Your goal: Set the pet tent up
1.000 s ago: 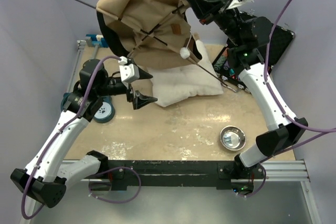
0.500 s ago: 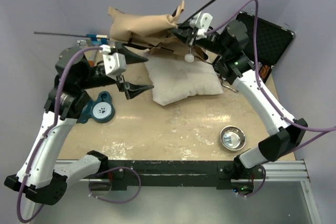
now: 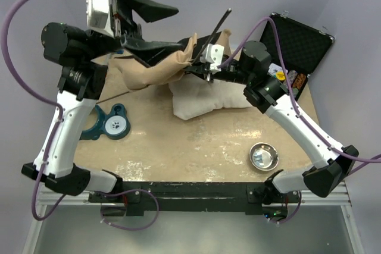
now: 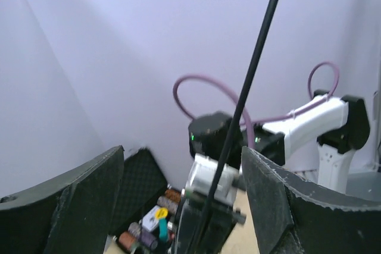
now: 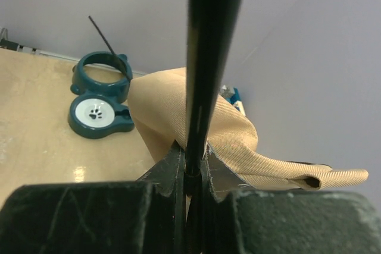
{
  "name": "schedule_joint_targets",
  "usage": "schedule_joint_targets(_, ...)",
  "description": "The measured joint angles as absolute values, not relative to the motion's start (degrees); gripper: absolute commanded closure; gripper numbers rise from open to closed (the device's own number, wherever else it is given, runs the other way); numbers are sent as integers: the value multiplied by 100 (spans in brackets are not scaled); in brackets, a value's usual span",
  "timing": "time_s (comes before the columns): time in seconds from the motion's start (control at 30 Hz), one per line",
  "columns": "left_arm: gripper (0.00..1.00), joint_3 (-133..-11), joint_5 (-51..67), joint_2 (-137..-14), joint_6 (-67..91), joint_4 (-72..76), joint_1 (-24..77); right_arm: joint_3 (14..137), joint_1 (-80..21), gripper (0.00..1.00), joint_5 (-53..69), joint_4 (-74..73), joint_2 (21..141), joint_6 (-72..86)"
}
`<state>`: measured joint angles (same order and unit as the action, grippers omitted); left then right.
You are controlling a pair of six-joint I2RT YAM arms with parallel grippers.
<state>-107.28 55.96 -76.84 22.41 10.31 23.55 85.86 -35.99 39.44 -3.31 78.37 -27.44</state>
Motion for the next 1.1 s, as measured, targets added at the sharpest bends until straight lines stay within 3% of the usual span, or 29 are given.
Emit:
schedule_joint_targets(0.17, 24, -11496, 5548, -8228, 3044, 1671, 2847, 8506, -3828, 100, 3730, -454, 7852, -2617)
schedule_joint_targets(0.57, 44, -12560, 5345, -8237, 3363, 1828, 3350, 8473, -4106, 100, 3293, -585, 7913, -2449)
schedule_joint_targets(0.87, 45, -12564, 5048, -8287, 3343, 1450, 3430, 8458, -4327, 100, 3072, -644, 8018, -2451)
schedule_joint_targets(1.1, 57, -12390, 4908, -8340, 3341, 1232, 3459, 8447, -4399, 100, 2939, -644, 8038, -2451)
